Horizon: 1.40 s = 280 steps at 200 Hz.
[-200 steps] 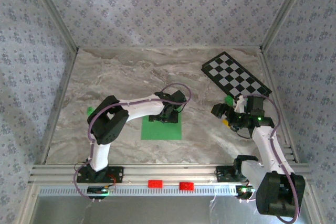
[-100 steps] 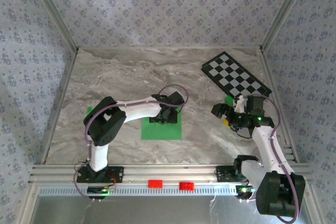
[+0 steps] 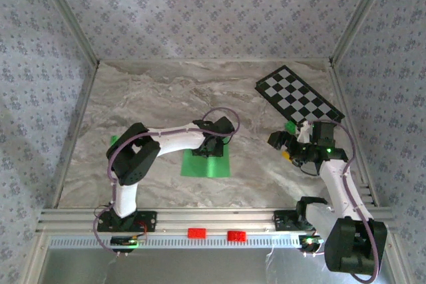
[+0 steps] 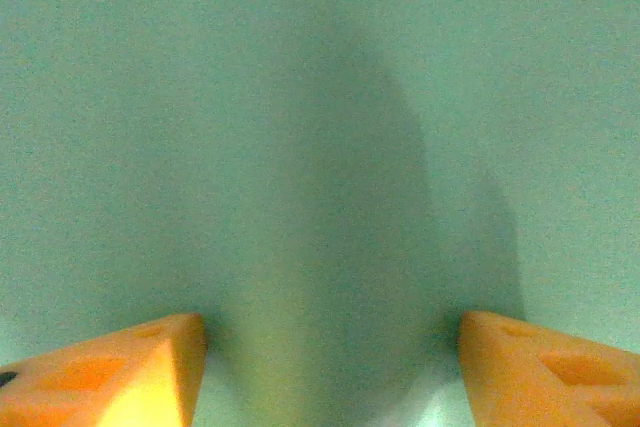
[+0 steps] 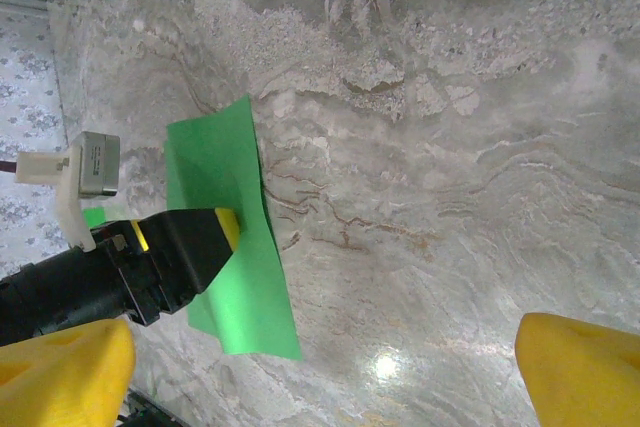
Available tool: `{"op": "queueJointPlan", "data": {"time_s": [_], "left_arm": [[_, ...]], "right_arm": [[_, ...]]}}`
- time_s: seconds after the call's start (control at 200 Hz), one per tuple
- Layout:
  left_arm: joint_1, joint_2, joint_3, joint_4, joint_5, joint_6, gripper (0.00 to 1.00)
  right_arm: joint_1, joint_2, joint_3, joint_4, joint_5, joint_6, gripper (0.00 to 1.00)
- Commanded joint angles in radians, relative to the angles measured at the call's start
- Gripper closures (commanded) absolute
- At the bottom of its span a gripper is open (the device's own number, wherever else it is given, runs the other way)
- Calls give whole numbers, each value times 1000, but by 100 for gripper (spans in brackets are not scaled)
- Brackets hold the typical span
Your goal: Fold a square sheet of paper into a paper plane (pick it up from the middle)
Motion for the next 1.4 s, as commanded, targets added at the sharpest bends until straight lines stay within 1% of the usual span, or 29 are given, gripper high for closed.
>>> {"op": "queueJointPlan", "data": {"time_s": [0.0, 0.09, 0.145, 0.18, 0.205, 0.285, 0.355, 0.445, 0.52, 0.6, 0.655, 0.705, 0.905, 1.009, 1.099, 1.164, 1.199, 1.229, 1.279, 1.334, 1.394], "left_arm": [[-6, 3, 8, -81, -7, 24, 46], [-12, -28, 32, -73, -26, 45, 52], [-12, -47, 46, -72, -34, 51, 60], [-12, -62, 49, -72, -32, 54, 63], [-12, -73, 49, -36, -27, 55, 64], [-8, -111, 47, 5, -3, 57, 64], [3, -139, 39, 60, 68, 63, 66], [18, -180, 24, 139, 155, 66, 67], [40, -210, 5, 215, 261, 61, 67], [65, -240, -28, 309, 357, 33, 68], [86, -254, -55, 382, 442, 14, 68], [102, -256, -75, 417, 486, -11, 67], [137, -226, -136, 483, 553, -59, 67], [148, -188, -148, 536, 563, -81, 67], [165, -141, -112, 560, 584, -47, 67], [179, -109, -78, 553, 610, -30, 66], [182, -96, -65, 544, 625, -23, 66], [184, -88, -55, 536, 643, -19, 66], [186, -82, -49, 524, 673, -28, 68], [182, -95, -72, 544, 685, -56, 68], [184, -104, -92, 580, 705, -84, 67]], "right_arm": [[-8, -2, 22, -2, -20, 9, 0], [-7, -4, 27, -8, -12, 12, 0], [-7, -7, 27, -8, -7, 17, 0], [-7, -7, 27, -12, -4, 20, 0], [-7, -8, 28, -14, -3, 21, 0], [-8, -9, 29, -20, 5, 28, 0], [-11, -9, 31, -25, 4, 28, 0], [-15, -7, 37, -34, -1, 41, 0], [-21, -6, 45, -33, 0, 47, 0], [-26, -6, 53, -25, 21, 62, 0], [-28, -6, 56, -8, 26, 68, 0], [-28, -4, 55, 14, 29, 77, 0], [-32, 41, 72, 81, -9, 102, 0], [-28, 86, 89, 129, -33, 121, 0], [-22, 129, 114, 168, -12, 138, 0], [-19, 146, 131, 159, -7, 116, 0], [-19, 146, 134, 136, 18, 108, 0], [-18, 141, 126, 126, 40, 121, 0], [-22, 131, 99, 134, 41, 161, 0], [-26, 124, 76, 173, -1, 194, 0], [-26, 141, 77, 206, -67, 175, 1]]}}
